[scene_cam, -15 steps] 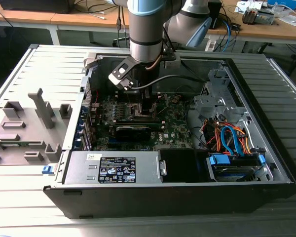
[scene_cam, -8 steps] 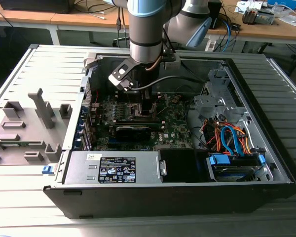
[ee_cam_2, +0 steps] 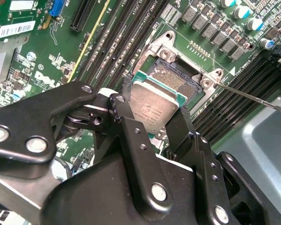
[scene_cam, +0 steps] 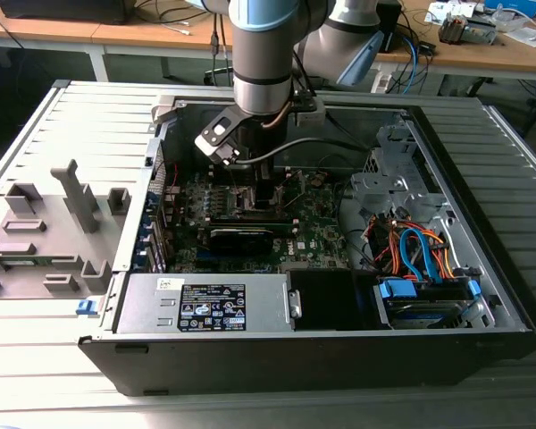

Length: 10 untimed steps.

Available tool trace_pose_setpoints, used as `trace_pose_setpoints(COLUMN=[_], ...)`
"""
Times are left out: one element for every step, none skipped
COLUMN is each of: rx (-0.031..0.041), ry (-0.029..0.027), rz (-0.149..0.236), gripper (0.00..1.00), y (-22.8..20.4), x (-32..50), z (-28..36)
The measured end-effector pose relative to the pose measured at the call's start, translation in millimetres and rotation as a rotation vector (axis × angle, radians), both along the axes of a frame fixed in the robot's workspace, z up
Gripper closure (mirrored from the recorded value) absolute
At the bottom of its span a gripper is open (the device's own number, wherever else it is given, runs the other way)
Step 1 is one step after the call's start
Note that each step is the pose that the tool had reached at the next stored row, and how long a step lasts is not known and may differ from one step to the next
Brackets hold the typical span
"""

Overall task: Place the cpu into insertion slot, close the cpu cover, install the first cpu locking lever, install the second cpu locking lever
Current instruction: 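Place the cpu into insertion slot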

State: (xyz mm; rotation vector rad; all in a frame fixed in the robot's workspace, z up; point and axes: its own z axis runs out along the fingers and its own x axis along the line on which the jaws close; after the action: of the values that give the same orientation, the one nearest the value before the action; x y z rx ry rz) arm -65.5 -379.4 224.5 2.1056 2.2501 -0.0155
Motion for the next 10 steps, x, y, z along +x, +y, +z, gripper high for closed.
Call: trace_pose_setpoints(rx=[-0.0001, 0.0001, 0.0001, 0.0001, 0.0001, 0.0001, 0.0001, 0.0001, 0.0, 0.0001], ry=[0.0001, -0.0001, -0.0001, -0.0001, -0.0001, -0.0001, -0.0001, 0.0, -0.0001, -0.0001], rz=[0.0, 0.0, 0.0, 0.0, 0.0, 0.0, 0.0, 0.0, 0.0, 0.0], gripper=[0.46, 0.46, 0.46, 0.46, 0.46, 0.46, 0.46, 0.46, 0.46, 0.46], y=[0.0, 0.0, 0.0, 0.0, 0.0, 0.0, 0.0, 0.0, 0.0, 0.0], x=[0.0, -0.1, -0.1, -0.1, -0.1, -0.1, -0.2, -0.3, -0.3, -0.5], z=[0.0, -0.9, -1.7, -1.8, -2.0, -2.3, -2.6, -3.0, -3.3, -3.6])
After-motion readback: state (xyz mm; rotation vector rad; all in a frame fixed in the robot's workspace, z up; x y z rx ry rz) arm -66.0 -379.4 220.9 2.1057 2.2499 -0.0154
